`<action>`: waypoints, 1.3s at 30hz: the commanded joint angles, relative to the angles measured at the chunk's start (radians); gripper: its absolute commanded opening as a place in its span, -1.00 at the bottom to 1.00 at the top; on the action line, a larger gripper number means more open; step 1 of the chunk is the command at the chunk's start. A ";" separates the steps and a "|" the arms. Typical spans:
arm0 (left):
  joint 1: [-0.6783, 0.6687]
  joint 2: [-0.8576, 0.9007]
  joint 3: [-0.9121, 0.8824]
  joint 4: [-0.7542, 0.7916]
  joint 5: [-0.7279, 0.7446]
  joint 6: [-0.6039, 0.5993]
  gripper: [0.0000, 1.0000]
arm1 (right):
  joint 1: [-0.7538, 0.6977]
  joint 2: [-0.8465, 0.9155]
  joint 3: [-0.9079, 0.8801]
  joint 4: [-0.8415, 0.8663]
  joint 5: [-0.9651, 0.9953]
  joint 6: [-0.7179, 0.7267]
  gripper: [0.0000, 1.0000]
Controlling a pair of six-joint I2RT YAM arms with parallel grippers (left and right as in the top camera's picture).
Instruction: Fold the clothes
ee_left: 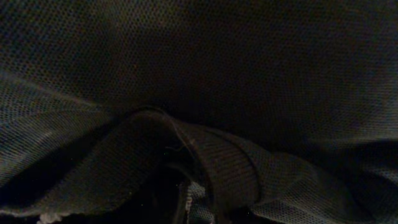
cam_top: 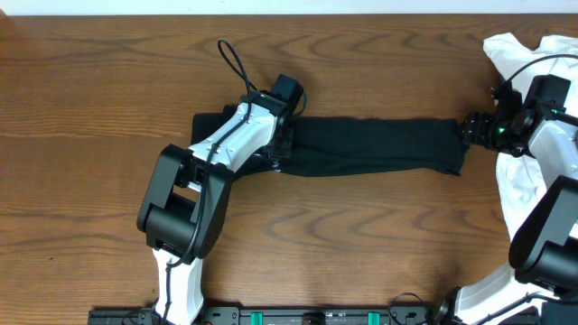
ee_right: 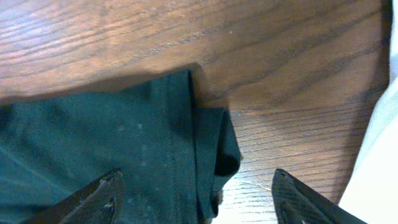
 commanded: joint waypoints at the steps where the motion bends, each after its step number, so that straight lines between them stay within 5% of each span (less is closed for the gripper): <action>1: 0.010 -0.028 0.023 -0.008 0.022 0.006 -0.54 | -0.003 0.040 0.010 0.013 0.012 -0.066 0.54; 11: 0.026 -0.203 0.065 -0.007 0.042 0.006 0.49 | 0.013 0.142 0.010 0.054 -0.084 -0.138 0.54; 27: 0.175 -0.140 0.030 -0.058 0.041 0.006 0.55 | 0.099 0.229 0.009 0.004 -0.119 -0.167 0.24; 33: 0.182 -0.132 0.027 -0.056 0.041 0.007 0.54 | 0.093 0.228 0.014 0.001 -0.114 -0.165 -0.85; 39: 0.183 -0.132 0.027 -0.063 0.041 0.007 0.55 | 0.053 0.228 0.097 -0.065 -0.072 -0.113 -0.98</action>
